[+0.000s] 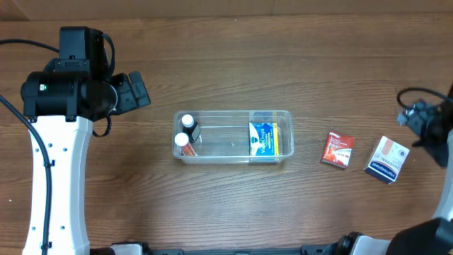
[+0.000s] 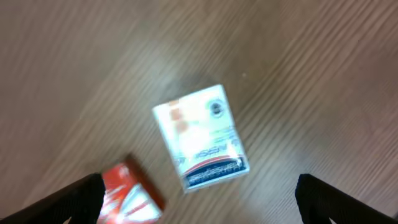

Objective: Pack container
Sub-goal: 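Grasp the white Universal bandage box with the right gripper, then place the white bandage box into the container's middle and release, then grasp the red medicine box with the right gripper, then lower the red box into the container's right end and release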

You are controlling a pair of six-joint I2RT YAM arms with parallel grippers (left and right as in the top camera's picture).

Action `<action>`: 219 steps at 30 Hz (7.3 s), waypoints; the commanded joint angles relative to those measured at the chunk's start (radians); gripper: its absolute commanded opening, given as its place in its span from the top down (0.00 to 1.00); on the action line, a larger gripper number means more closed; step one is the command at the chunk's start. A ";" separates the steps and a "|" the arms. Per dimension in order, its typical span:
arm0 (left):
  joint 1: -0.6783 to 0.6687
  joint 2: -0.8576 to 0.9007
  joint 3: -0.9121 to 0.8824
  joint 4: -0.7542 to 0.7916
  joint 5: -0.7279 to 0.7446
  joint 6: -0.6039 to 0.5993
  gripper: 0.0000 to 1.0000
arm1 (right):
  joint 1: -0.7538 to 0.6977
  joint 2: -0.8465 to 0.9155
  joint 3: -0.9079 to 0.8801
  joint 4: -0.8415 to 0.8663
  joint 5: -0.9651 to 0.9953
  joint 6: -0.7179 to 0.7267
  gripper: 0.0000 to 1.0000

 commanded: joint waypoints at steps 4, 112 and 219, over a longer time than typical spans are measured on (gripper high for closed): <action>0.005 0.005 -0.005 0.005 0.008 0.022 0.00 | -0.050 -0.005 -0.267 0.244 -0.117 -0.167 0.00; 0.005 0.005 -0.005 0.008 0.011 0.023 0.00 | 1.184 0.338 0.047 0.316 -0.105 0.180 0.00; 0.005 0.005 -0.005 0.001 0.004 0.022 0.00 | 0.996 0.337 0.049 0.089 -0.236 0.004 0.21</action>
